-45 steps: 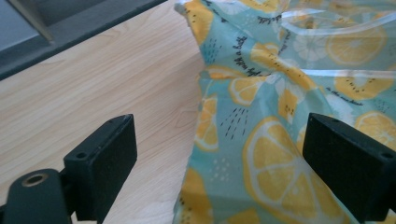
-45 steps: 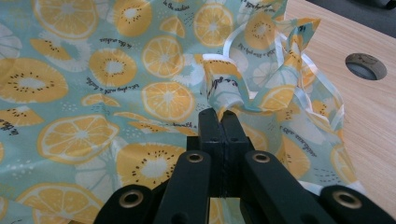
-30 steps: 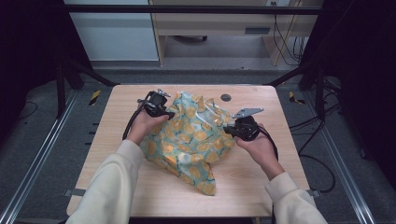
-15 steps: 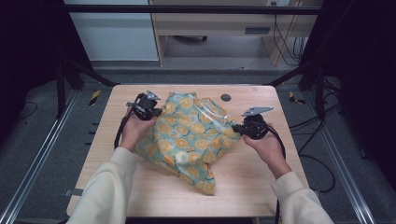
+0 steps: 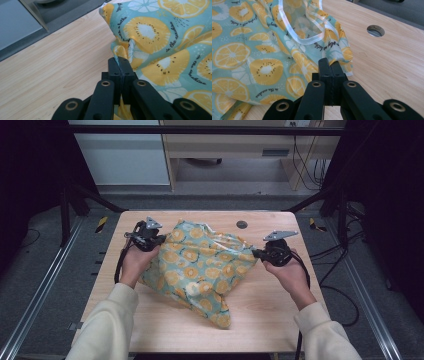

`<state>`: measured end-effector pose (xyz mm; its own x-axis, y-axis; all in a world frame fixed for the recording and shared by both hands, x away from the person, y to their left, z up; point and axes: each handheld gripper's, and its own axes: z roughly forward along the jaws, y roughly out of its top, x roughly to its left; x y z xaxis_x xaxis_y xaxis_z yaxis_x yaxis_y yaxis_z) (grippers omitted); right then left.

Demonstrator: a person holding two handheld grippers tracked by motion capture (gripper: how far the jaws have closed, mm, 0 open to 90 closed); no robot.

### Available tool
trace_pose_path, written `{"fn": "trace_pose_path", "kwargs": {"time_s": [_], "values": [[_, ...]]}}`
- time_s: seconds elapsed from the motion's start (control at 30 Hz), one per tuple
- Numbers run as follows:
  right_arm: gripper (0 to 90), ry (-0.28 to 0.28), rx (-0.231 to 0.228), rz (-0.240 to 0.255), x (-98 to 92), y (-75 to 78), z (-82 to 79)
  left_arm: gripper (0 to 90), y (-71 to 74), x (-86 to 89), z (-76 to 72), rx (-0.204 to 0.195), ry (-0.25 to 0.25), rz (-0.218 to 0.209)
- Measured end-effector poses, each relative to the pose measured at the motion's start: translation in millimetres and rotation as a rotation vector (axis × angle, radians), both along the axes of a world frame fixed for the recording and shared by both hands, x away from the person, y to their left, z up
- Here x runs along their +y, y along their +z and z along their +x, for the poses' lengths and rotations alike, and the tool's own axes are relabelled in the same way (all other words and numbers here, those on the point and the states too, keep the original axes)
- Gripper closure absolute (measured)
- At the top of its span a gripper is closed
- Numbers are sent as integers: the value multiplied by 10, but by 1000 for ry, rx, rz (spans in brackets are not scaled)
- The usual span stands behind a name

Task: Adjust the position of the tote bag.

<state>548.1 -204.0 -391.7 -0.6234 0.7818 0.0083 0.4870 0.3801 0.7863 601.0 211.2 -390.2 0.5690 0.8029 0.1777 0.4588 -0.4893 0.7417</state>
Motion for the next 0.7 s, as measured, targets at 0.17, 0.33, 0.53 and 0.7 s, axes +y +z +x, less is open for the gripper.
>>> {"fn": "trace_pose_path", "kwargs": {"time_s": [0.17, 0.33, 0.53, 0.7], "values": [[900, 4, -14, 12, 3, 83, -56, 900, 75, 46, -99, -35, -5, -17], [900, 24, -55, 20, 5, 232, -201, 900, 171, 105, -247, -91, -3, -49], [900, 40, -101, 33, 22, 429, -383, 900, 295, 141, -431, -160, 9, -67], [900, 59, -140, 51, 27, 559, -539, 900, 345, 187, -566, -191, 12, -87]]}}
